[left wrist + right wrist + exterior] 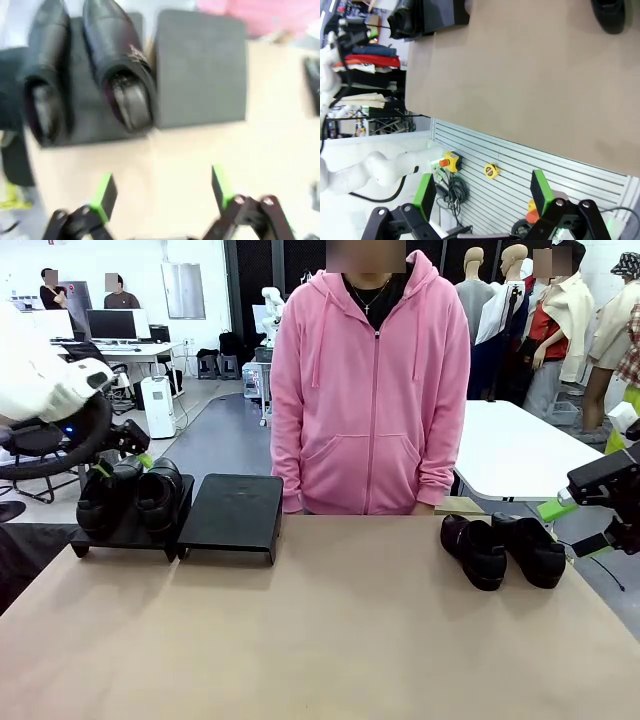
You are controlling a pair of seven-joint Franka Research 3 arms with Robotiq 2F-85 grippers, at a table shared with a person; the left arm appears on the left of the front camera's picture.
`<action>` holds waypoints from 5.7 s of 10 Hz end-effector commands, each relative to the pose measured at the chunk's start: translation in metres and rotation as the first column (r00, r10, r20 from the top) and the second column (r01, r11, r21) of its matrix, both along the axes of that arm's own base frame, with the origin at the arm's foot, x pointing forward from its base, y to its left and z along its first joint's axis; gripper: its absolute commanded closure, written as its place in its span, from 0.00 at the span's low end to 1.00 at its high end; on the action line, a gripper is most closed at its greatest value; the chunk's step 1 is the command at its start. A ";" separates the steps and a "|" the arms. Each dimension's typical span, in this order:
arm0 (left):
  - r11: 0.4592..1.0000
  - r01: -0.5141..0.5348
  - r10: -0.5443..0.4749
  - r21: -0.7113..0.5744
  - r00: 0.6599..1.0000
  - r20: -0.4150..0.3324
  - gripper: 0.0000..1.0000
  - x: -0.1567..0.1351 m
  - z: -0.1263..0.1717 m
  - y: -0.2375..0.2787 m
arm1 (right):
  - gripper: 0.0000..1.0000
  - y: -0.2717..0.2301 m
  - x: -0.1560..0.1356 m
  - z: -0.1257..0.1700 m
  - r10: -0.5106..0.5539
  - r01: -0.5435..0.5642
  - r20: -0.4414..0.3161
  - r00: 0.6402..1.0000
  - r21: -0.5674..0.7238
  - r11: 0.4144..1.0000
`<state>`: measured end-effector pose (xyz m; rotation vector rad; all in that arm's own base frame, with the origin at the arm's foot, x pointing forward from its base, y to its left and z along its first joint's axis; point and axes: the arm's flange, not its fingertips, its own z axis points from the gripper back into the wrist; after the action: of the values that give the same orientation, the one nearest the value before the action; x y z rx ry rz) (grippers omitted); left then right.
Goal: Organize the shoes by placing them on the stand.
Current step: Place the Shoe from the middle of the table onto the Shoes Stand, then pick up one Shoe and place it in the middle of the table.
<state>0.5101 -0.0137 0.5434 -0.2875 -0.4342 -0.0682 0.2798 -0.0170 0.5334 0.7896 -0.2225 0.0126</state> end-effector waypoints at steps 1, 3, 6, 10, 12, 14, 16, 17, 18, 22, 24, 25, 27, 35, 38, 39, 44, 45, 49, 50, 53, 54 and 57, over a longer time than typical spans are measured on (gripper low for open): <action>0.971 0.159 -0.183 -0.177 0.974 -0.133 0.00 -0.090 0.021 -0.001 | 0.00 -0.001 0.001 0.001 0.016 -0.016 0.019 1.000 0.022 1.000; 0.911 0.314 -0.352 -0.267 0.930 -0.107 0.00 -0.179 0.026 -0.005 | 0.00 -0.001 0.001 0.001 0.016 -0.016 0.019 1.000 0.022 1.000; 0.887 0.286 -0.336 -0.363 0.938 -0.081 0.00 -0.224 -0.006 0.011 | 0.00 -0.001 0.001 0.001 0.016 -0.016 0.019 1.000 0.022 1.000; 0.895 0.304 -0.352 -0.326 0.931 -0.101 0.00 -0.231 0.010 0.001 | 0.00 -0.001 0.001 0.001 0.016 -0.016 0.019 1.000 0.022 1.000; 0.895 0.304 -0.352 -0.326 0.931 -0.101 0.00 -0.231 0.010 0.001 | 0.00 -0.001 0.001 0.001 0.016 -0.016 0.019 1.000 0.022 1.000; 0.895 0.304 -0.352 -0.326 0.931 -0.101 0.00 -0.231 0.010 0.001 | 0.00 -0.001 0.001 0.001 0.016 -0.016 0.019 1.000 0.022 1.000; 0.895 0.304 -0.352 -0.326 0.931 -0.101 0.00 -0.231 0.010 0.001 | 0.00 -0.001 0.001 0.001 0.016 -0.016 0.019 1.000 0.022 1.000; 0.895 0.304 -0.352 -0.326 0.931 -0.101 0.00 -0.231 0.010 0.001 | 0.00 -0.001 0.001 0.001 0.016 -0.016 0.019 1.000 0.022 1.000; 0.895 0.304 -0.352 -0.326 0.931 -0.101 0.00 -0.231 0.010 0.001 | 0.00 -0.001 0.001 0.001 0.016 -0.016 0.019 1.000 0.022 1.000; 0.895 0.304 -0.352 -0.326 0.931 -0.101 0.00 -0.231 0.010 0.001 | 0.00 0.043 0.068 0.015 -0.033 0.033 0.003 0.999 -0.264 0.964; 0.895 0.304 -0.352 -0.326 0.931 -0.101 0.00 -0.231 0.010 0.001 | 0.00 0.076 0.148 0.005 -0.027 0.016 -0.015 1.000 -0.494 0.870; 0.895 0.304 -0.352 -0.326 0.931 -0.101 0.00 -0.231 0.010 0.001 | 0.00 0.078 0.177 -0.004 -0.161 0.142 0.027 0.987 -0.632 0.762; 0.895 0.304 -0.352 -0.326 0.931 -0.101 0.00 -0.231 0.010 0.001 | 0.00 0.066 0.217 -0.011 -0.212 0.219 0.099 0.972 -0.698 0.682; 0.895 0.304 -0.352 -0.326 0.931 -0.101 0.00 -0.231 0.010 0.001 | 0.00 0.019 0.282 -0.060 -0.189 0.040 -0.182 0.965 -0.611 0.791; 0.895 0.304 -0.352 -0.326 0.931 -0.101 0.00 -0.231 0.010 0.001 | 0.00 -0.003 0.325 -0.114 -0.148 -0.035 -0.253 0.956 -0.600 0.799; 0.895 0.304 -0.352 -0.326 0.931 -0.101 0.00 -0.231 0.010 0.001 | 0.00 -0.006 0.337 -0.130 -0.160 -0.033 -0.273 0.949 -0.588 0.808; 0.895 0.304 -0.352 -0.326 0.931 -0.101 0.00 -0.231 0.010 0.001 | 0.00 -0.008 0.354 -0.157 -0.176 -0.041 -0.332 0.927 -0.555 0.831; 0.895 0.304 -0.352 -0.326 0.931 -0.101 0.00 -0.231 0.010 0.001 | 0.00 -0.007 0.356 -0.159 -0.195 -0.031 -0.338 0.921 -0.560 0.828; 0.895 0.304 -0.352 -0.326 0.931 -0.101 0.00 -0.231 0.010 0.001 | 1.00 -0.007 0.368 -0.175 -0.205 -0.052 -0.343 0.917 -0.611 0.790; 0.895 0.304 -0.352 -0.326 0.931 -0.101 0.00 -0.231 0.010 0.001 | 1.00 -0.006 0.370 -0.179 -0.197 -0.065 -0.357 0.913 -0.604 0.795; 0.895 0.304 -0.352 -0.326 0.931 -0.101 0.00 -0.231 0.010 0.001 | 1.00 -0.007 0.371 -0.182 -0.204 -0.074 -0.370 0.906 -0.615 0.785; 0.895 0.304 -0.352 -0.326 0.931 -0.101 0.00 -0.231 0.010 0.001 | 1.00 -0.009 0.371 -0.182 -0.204 -0.075 -0.372 0.906 -0.615 0.785; 0.895 0.304 -0.352 -0.326 0.931 -0.101 0.00 -0.231 0.010 0.001 | 1.00 -0.010 0.367 -0.181 -0.204 -0.072 -0.367 0.908 -0.615 0.785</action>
<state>0.2793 -0.0131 0.5516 -0.6528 -0.2334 -0.3013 0.6438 -0.0272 0.3448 0.1298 0.1632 -0.1364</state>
